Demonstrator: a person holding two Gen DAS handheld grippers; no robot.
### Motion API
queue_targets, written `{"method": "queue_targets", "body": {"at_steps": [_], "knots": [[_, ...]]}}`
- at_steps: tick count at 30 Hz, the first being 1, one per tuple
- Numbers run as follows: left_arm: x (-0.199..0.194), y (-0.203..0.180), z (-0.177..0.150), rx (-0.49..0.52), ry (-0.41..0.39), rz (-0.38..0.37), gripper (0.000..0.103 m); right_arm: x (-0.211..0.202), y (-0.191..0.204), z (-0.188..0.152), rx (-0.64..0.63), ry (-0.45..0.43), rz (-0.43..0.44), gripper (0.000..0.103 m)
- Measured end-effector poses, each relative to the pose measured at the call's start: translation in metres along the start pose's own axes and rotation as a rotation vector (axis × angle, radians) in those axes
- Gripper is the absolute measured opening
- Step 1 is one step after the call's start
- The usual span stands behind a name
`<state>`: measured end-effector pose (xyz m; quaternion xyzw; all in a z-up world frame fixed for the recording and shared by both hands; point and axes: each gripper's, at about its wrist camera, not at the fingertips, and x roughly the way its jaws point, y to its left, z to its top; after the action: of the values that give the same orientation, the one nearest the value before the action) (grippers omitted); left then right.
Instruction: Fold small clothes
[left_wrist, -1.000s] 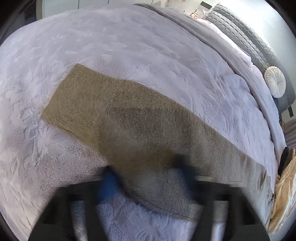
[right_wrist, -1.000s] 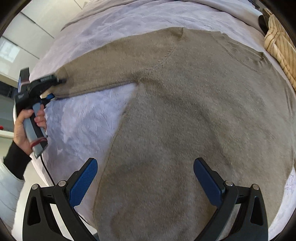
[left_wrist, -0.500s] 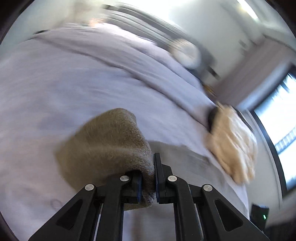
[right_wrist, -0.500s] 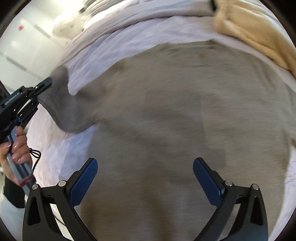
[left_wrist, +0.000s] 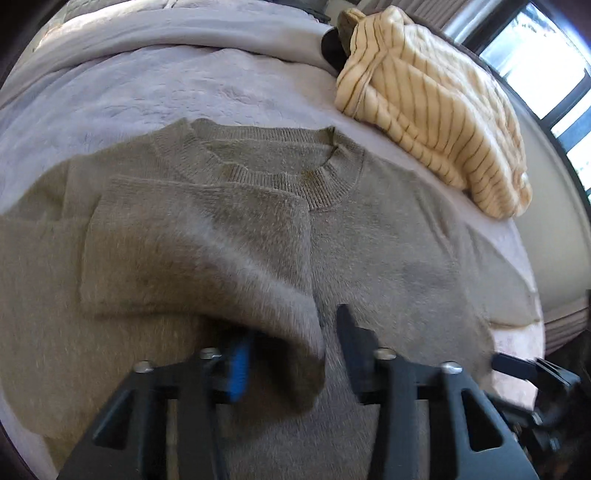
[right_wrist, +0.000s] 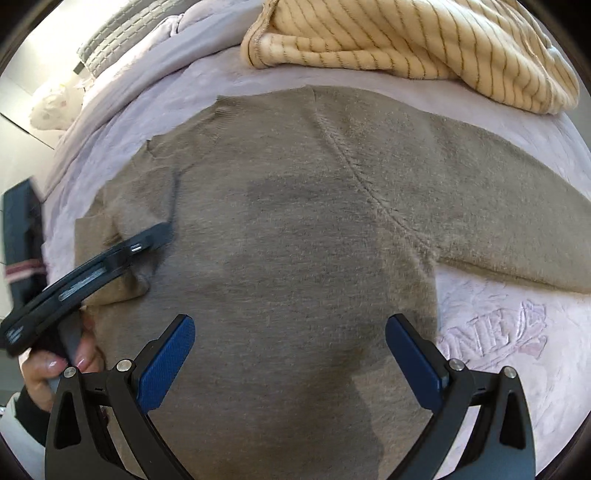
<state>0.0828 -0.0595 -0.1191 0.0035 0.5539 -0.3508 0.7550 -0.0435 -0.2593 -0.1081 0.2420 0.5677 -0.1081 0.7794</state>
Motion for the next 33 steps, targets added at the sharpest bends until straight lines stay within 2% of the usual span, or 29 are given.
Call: {"method": "queue_targets", "body": {"at_steps": [1,2,3,5,8,10,12,13,14,16,17,18,20,21,23,25,26,27,29,30,31,32,33], "knots": [[-0.009,0.003,-0.001,0.002,-0.008,0.020,0.054,-0.001,0.007,0.005,-0.023,-0.005,0.016,0.103],[-0.025,0.006,-0.004,0.014,-0.023,0.059,0.071,-0.002,0.012,0.006,-0.042,-0.012,0.026,0.103],[-0.034,0.010,-0.005,0.021,-0.048,0.077,0.078,-0.002,0.023,0.012,-0.079,-0.022,0.038,0.103],[-0.067,0.026,-0.006,0.032,-0.130,0.105,0.078,0.002,0.054,0.023,-0.175,-0.047,0.038,0.103],[-0.099,0.069,0.001,-0.021,-0.186,0.218,0.078,0.021,0.119,0.033,-0.405,-0.087,-0.045,0.103],[-0.098,0.099,0.008,-0.070,-0.171,0.281,0.078,0.041,0.151,0.034,-0.536,-0.111,-0.119,0.103],[-0.087,0.140,0.011,-0.154,-0.124,0.348,0.078,0.064,0.179,0.037,-0.648,-0.128,-0.201,0.102],[-0.080,0.154,0.012,-0.193,-0.100,0.366,0.078,0.075,0.188,0.039,-0.685,-0.132,-0.236,0.101],[-0.073,0.168,0.013,-0.231,-0.075,0.380,0.078,0.081,0.190,0.044,-0.690,-0.132,-0.249,0.094],[-0.056,0.181,0.016,-0.271,-0.043,0.374,0.078,0.087,0.183,0.057,-0.643,-0.116,-0.245,0.062],[-0.052,0.185,0.016,-0.280,-0.038,0.360,0.078,0.083,0.175,0.063,-0.598,-0.110,-0.207,0.018],[-0.049,0.186,0.017,-0.283,-0.038,0.358,0.078,0.076,0.161,0.072,-0.515,-0.115,-0.152,0.018],[-0.046,0.185,0.019,-0.271,-0.049,0.363,0.078,0.056,0.123,0.084,-0.321,-0.147,0.019,0.018],[-0.045,0.184,0.021,-0.265,-0.051,0.362,0.078,0.046,0.092,0.086,-0.185,-0.165,0.108,0.018],[-0.045,0.183,0.023,-0.266,-0.050,0.358,0.078,0.041,0.052,0.084,0.001,-0.180,0.194,0.019],[-0.041,0.182,0.025,-0.266,-0.045,0.354,0.078,0.045,0.000,0.069,0.236,-0.135,0.300,0.035],[-0.041,0.182,0.026,-0.266,-0.042,0.352,0.078,0.047,-0.016,0.063,0.307,-0.121,0.332,0.060],[-0.041,0.182,0.027,-0.267,-0.041,0.350,0.078,0.047,-0.033,0.052,0.388,-0.129,0.387,0.066],[-0.038,0.183,0.033,-0.273,-0.040,0.339,0.078,0.044,-0.047,0.041,0.465,-0.137,0.451,0.066],[-0.038,0.183,0.036,-0.273,-0.041,0.326,0.070,0.042,-0.050,0.039,0.479,-0.139,0.460,0.068],[-0.037,0.181,0.040,-0.267,-0.047,0.314,0.055,0.041,-0.049,0.039,0.487,-0.143,0.459,0.070],[-0.036,0.178,0.042,-0.258,-0.044,0.292,0.023,0.041,-0.047,0.043,0.485,-0.135,0.445,0.070],[-0.036,0.175,0.045,-0.254,-0.038,0.285,0.018,0.043,-0.043,0.048,0.471,-0.121,0.426,0.070]]}}
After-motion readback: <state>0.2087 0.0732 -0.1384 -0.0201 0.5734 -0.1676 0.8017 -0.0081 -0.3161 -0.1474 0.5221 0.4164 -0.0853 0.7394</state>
